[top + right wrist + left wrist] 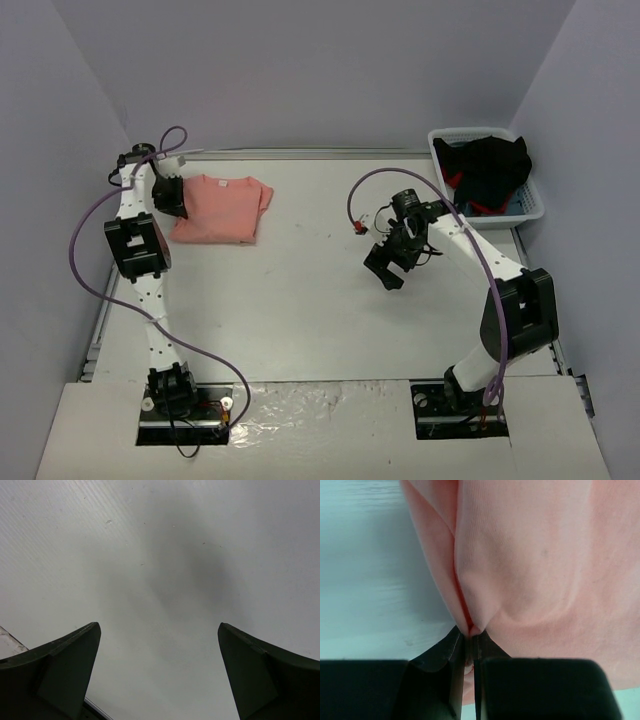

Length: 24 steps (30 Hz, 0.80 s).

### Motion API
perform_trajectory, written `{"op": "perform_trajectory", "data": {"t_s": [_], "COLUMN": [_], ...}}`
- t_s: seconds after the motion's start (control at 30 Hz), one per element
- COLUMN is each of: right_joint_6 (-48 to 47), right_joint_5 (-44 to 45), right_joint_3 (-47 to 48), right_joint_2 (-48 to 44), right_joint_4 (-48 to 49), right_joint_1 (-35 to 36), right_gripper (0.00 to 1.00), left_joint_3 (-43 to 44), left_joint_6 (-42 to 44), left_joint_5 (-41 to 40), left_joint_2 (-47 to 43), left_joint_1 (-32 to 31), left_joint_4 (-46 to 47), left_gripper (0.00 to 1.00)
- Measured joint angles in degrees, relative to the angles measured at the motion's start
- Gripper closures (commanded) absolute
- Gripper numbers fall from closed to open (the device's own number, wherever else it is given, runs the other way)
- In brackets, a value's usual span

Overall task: Fold and stack the t-shirts
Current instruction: Put the neatly folded tshirt into the corner of the board with the left arm

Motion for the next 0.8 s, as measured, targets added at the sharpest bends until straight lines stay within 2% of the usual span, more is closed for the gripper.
{"op": "perform_trajectory", "data": {"t_s": [0.43,0.8], "right_joint_6": [0.17,0.22], "right_joint_5": [-1.05,-1.03], "right_joint_3": [0.00,0.00], "right_joint_2": [4.24,6.64], "right_joint_4": [0.02,0.04], "right_joint_1": [-1.77,-2.10], "right_gripper": [0.00,0.00], "left_joint_3": [0.07,2.27], "left_joint_6": [-4.31,-5.07], "left_joint_5": [-2.82,-8.07], "left_joint_2": [0.00,0.28], "left_joint_1": [4.24,4.92], "left_joint_4": [8.00,13.16], "left_gripper": [0.98,0.98]}}
